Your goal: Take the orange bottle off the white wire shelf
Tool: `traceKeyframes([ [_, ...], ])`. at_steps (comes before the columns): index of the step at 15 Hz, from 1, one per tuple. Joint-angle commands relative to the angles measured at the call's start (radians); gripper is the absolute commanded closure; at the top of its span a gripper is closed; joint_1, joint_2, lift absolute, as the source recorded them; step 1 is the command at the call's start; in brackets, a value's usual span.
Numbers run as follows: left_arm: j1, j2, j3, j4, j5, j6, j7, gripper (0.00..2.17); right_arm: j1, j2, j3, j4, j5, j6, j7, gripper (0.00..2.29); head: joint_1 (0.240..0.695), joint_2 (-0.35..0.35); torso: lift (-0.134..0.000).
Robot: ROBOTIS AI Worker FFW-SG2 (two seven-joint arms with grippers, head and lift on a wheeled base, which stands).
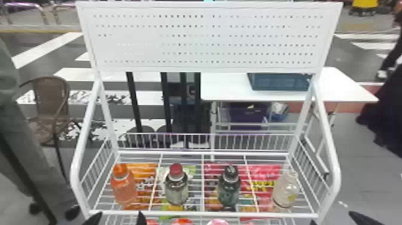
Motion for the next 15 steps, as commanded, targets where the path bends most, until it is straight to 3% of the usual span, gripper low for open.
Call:
traceKeyframes([
  [1, -0.072, -0.006, -0.006, 0.107, 0.002, -0.073, -0.007, 0.10, 0.000, 0.000, -0.001, -0.001, 0.002, 0.003, -0.001, 0.15, 0.499, 0.000, 0.000],
  [7, -0.238, -0.018, 0.005, 0.318, 0.011, -0.088, -0.018, 0.10, 0.002, 0.000, -0.009, 0.006, 0.002, 0.000, -0.001, 0.15, 0.499, 0.000, 0.000],
  [15, -0.382, -0.018, 0.027, 0.489, 0.016, -0.128, -0.026, 0.10, 0.011, 0.009, -0.016, 0.003, 0.002, 0.000, 0.001, 0.15, 0.499, 0.000, 0.000],
])
